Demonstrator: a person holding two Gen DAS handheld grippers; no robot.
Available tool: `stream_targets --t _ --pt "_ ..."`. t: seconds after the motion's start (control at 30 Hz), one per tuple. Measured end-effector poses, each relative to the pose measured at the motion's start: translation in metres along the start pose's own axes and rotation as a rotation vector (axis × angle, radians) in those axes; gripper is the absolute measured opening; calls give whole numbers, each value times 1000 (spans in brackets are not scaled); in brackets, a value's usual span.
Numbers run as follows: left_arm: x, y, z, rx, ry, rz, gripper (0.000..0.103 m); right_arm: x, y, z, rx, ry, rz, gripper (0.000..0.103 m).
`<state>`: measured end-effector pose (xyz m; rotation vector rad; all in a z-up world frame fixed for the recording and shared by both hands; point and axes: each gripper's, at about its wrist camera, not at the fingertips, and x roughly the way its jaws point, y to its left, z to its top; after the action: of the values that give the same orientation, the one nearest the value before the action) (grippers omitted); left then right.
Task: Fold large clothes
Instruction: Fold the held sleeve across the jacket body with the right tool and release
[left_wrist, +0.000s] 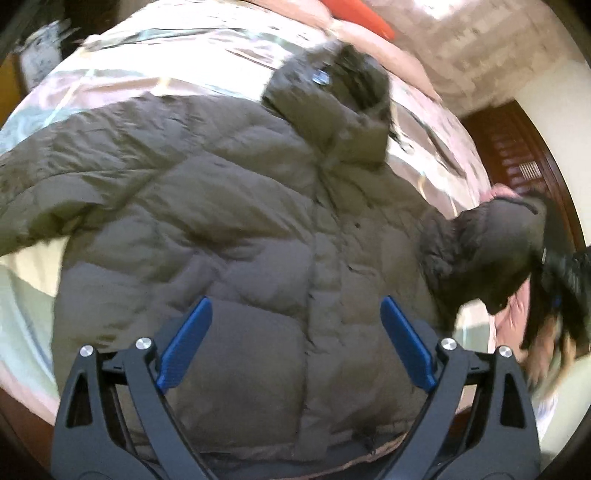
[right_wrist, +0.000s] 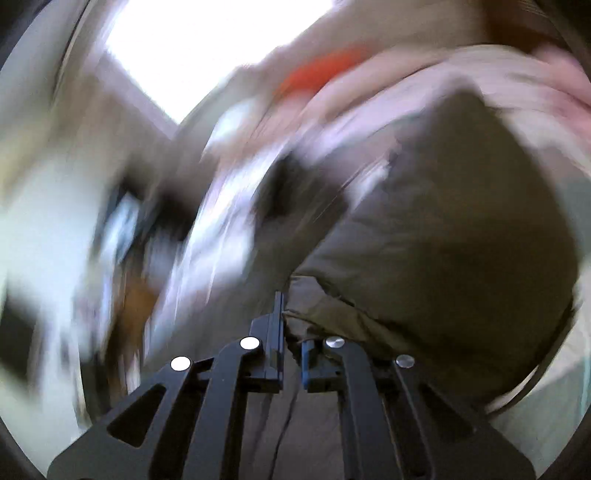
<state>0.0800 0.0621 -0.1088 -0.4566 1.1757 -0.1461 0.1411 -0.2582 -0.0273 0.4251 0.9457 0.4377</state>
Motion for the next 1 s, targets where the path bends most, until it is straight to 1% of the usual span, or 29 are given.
stream_targets --t 0.03,0.07,0.1,0.13,0.17,0.2,0.23,0.27,0.33,0.37,0.43,0.47,0.5,0.53,0.57,0.63,0.67,0.7,0.73,0.77,0.8,0.83,0.87,0.9,0.93,0.97,1.0 --pt "-1 7 2 -20 -4 8 95 23 22 -8 -65 105 3 12" --pt "-1 15 5 -46 -5 16 95 47 43 -21 -131 217 -5 26" --pt "0 22 7 -66 -2 23 95 59 52 -28 -165 273 -16 51" --pt "1 28 10 -81 4 30 95 69 59 -37 -208 325 -53 63" --pt "5 33 14 -94 16 41 96 77 66 -45 -265 361 -130 77" --pt "9 37 18 -100 30 48 96 78 66 -47 -287 353 -188 79" --pt "15 41 25 -103 51 56 96 77 62 -46 -283 349 -223 79" --pt "19 43 29 -98 59 60 96 75 57 -44 -261 351 -241 83" --pt "28 45 35 -85 69 82 96 66 36 -41 -175 341 -281 85" --pt "33 44 38 -81 76 104 96 50 27 -48 -129 320 -301 85" --pt "42 39 41 -67 107 102 96 30 -4 -40 -2 240 -316 87" --pt "48 32 43 -59 131 78 96 28 -22 -32 75 198 -316 88" --pt "51 27 44 -55 142 62 96 27 -42 -25 163 161 -304 88" --pt "54 21 46 -51 147 50 96 33 -57 -19 231 142 -282 88" --pt "56 12 47 -40 150 42 96 43 -76 -11 315 137 -235 88" --pt "62 -3 49 -19 156 32 96 67 -94 -5 388 144 -141 88" --pt "66 -10 50 -12 162 24 97 79 -99 -3 408 140 -111 88" --pt "69 -15 51 -10 166 18 98 89 -100 -2 416 136 -103 88" --pt "73 -17 52 -9 169 17 98 98 -100 -2 415 131 -104 81" --pt "76 -19 54 -11 174 21 98 109 -99 -2 411 128 -107 56" --pt "78 -18 55 -14 177 25 98 117 -93 -2 411 138 -102 25" --pt "80 -17 56 -19 181 31 98 124 -90 -3 415 150 -78 20" --pt "80 -12 57 -29 184 38 98 129 -85 -2 420 145 -45 18" --pt "79 -7 58 -40 183 45 98 129 -73 0 404 125 19 18" --pt "78 -1 59 -52 178 50 98 126 -57 1 368 125 102 18" --pt "74 8 61 -74 164 62 98 125 -35 3 311 140 203 18" --pt "69 18 64 -99 148 77 98 122 0 4 191 192 322 20"
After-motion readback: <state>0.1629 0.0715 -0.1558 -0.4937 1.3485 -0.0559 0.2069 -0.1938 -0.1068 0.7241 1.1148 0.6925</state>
